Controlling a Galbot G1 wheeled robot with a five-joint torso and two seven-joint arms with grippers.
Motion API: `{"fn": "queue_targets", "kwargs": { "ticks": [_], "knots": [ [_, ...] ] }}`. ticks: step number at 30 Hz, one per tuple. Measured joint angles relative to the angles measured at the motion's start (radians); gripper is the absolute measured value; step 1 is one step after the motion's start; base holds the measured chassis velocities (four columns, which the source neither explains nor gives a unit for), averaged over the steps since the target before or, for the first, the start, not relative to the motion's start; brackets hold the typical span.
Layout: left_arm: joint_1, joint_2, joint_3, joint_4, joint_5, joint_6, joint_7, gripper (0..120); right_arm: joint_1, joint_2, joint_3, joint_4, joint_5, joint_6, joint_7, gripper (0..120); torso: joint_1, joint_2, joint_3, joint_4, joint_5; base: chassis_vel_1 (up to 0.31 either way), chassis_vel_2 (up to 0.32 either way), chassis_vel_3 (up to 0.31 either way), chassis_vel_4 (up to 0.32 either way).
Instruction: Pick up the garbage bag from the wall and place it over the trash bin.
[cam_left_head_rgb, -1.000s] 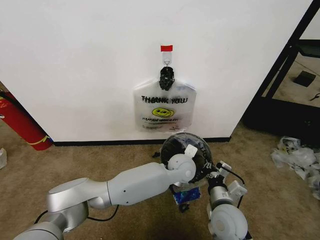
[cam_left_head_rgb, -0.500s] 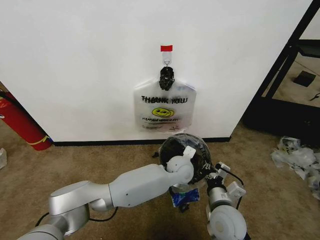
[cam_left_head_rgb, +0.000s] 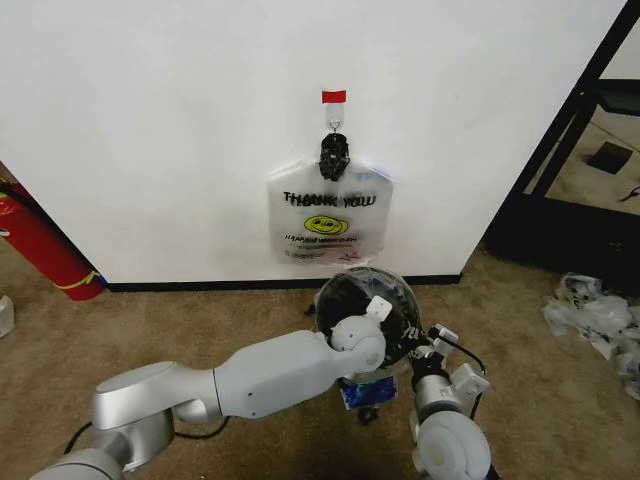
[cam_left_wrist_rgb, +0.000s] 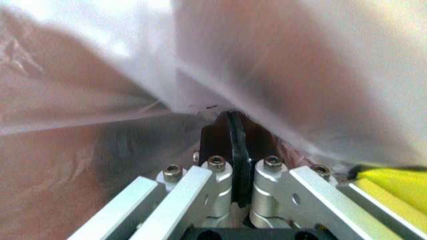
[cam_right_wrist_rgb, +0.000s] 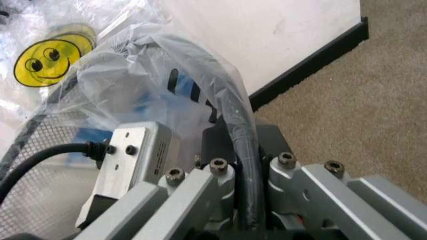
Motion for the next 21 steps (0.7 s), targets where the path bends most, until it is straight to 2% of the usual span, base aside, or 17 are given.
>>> {"fn": "queue_targets", "kwargs": {
  "ticks": [3,7,14,17,21],
  "knots": [
    [-0.009,0.001,0.018,0.037,0.078,0.039,-0.018,0,0.001,-0.001,-0.001,0.000,-0.002,0.000,0.000,0,0.000,0.000,0.000,0.0002,0.0001,0.000,0.000,0.000,0.000],
    [-0.017,0.009,0.029,0.033,0.091,0.074,-0.037,0,0.001,-0.003,-0.001,0.000,-0.004,0.000,-0.001,0,0.000,0.000,0.000,0.0001,0.0001,0.000,0.000,0.000,0.000],
    [-0.023,0.020,0.009,-0.036,-0.058,0.070,-0.043,0,0.007,-0.006,0.000,-0.002,-0.004,0.001,-0.002,0,0.000,0.000,0.000,-0.0002,0.0000,0.000,0.000,0.000,0.000],
    [-0.031,0.020,0.015,-0.027,-0.064,0.092,-0.051,0,0.007,-0.005,0.000,-0.003,-0.003,0.001,-0.002,0,0.000,0.000,0.000,0.0002,0.0000,0.000,0.000,0.000,0.000],
    [-0.025,0.011,0.007,-0.019,-0.061,0.076,-0.066,0,0.003,-0.002,0.001,-0.003,-0.006,0.001,-0.002,0,0.000,0.000,0.000,0.0001,0.0000,0.000,0.000,0.000,0.000]
  ]
}}
